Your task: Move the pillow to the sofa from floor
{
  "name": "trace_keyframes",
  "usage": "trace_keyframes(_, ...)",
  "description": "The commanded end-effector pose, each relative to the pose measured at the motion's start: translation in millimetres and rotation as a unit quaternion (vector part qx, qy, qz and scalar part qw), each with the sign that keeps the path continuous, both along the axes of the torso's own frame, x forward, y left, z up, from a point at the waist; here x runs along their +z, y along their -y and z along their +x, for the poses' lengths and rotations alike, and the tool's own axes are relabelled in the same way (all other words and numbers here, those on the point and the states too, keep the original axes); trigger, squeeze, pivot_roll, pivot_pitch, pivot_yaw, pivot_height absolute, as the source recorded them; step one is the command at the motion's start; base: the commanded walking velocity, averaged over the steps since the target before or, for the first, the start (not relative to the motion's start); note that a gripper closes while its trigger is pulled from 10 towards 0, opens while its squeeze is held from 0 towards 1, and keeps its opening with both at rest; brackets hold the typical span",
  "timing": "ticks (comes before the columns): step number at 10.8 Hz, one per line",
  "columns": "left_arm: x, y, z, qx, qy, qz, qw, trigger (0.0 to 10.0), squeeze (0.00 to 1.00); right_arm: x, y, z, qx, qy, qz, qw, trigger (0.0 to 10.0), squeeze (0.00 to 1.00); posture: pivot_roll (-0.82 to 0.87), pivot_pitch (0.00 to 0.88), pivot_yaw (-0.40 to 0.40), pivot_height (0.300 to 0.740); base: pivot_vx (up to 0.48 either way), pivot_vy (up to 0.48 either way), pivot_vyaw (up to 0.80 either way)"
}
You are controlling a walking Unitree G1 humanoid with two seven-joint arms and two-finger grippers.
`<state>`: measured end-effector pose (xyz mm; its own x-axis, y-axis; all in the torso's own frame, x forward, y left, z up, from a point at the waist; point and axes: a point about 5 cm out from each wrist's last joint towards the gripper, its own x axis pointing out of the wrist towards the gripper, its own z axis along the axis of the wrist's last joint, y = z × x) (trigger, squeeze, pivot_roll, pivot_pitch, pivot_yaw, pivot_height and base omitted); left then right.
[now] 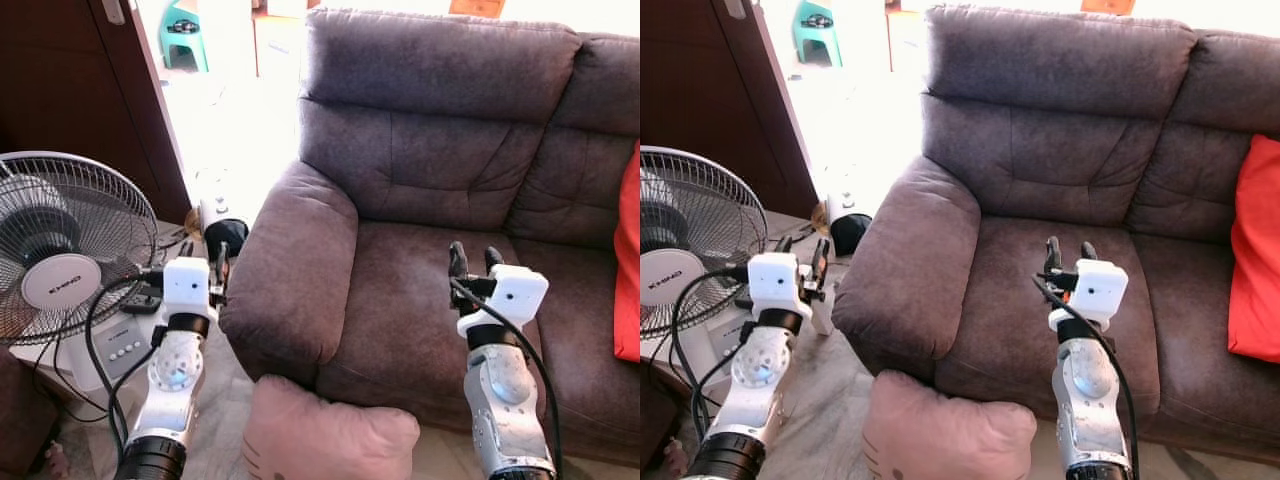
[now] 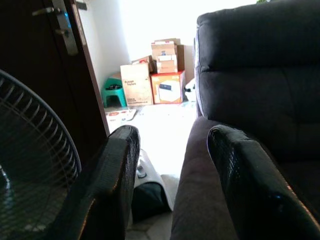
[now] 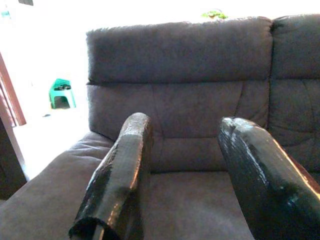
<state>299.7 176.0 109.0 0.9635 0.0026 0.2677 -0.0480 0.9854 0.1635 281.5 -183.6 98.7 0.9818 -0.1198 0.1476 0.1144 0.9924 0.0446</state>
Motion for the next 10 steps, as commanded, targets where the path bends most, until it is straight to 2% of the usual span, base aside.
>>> trace_keyframes(1, 3.6, -1.9, 0.9, -0.002, 0.002, 0.0, 1.0, 10.0, 0.0, 9.3, 2.3, 2.4, -0.004, 0.014, -0.001, 1.0, 10.0, 0.0, 0.08, 0.037, -0.03, 0.728, 0.0, 0.0, 0.0)
trace_keyframes(10, 12.4, -5.9, 5.5, -0.005, 0.007, 0.006, 1.0, 10.0, 0.0, 10.7, 2.5, 4.5, -0.002, 0.003, -0.009, 1.0, 10.0, 0.0, 0.08, 0.012, -0.031, 0.72, 0.0, 0.0, 0.0)
